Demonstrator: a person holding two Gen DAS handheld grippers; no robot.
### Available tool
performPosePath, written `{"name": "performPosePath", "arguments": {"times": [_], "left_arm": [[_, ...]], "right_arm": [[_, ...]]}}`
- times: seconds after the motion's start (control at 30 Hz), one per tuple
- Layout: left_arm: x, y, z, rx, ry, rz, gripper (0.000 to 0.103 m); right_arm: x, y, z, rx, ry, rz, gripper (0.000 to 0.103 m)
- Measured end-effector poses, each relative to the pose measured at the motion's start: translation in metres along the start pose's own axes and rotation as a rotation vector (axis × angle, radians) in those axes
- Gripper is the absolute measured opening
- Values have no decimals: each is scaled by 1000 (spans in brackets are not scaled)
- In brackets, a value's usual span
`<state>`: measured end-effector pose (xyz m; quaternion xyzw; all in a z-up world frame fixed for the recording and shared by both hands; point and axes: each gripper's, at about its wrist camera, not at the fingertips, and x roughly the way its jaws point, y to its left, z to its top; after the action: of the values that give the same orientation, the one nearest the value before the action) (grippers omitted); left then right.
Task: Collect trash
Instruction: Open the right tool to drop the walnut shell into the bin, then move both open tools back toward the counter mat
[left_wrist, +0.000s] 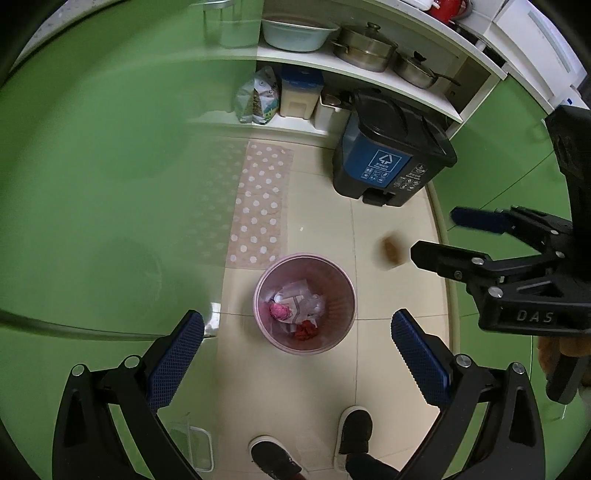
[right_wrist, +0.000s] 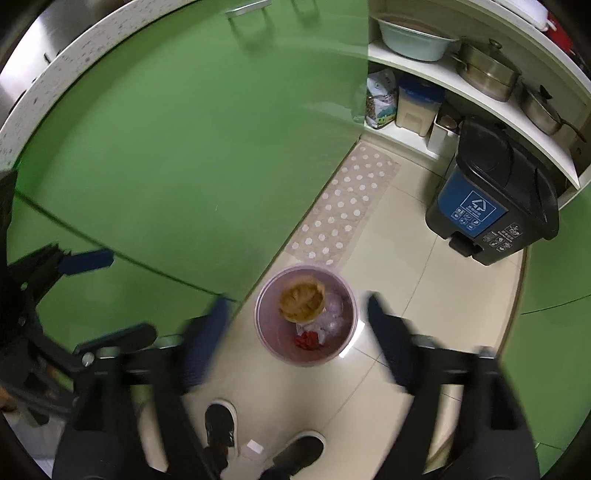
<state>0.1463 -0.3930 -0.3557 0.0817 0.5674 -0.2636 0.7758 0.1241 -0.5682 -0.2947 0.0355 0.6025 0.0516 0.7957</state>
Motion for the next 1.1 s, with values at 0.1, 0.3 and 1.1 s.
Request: {"name": "performPosePath", "arguments": {"times": [0.1,0.3,1.1], "left_arm": [[1,3,2,-10,4,8,97],[3,1,5,-10,6,5,97],[-222,-47,-24,-71,-135,4,97]], "right_arm": [[1,-2,0,17,19,-13,92],[-4,-11,-4,39,37,-33,98],[-257,41,-17,9,-72,-56,100]]}}
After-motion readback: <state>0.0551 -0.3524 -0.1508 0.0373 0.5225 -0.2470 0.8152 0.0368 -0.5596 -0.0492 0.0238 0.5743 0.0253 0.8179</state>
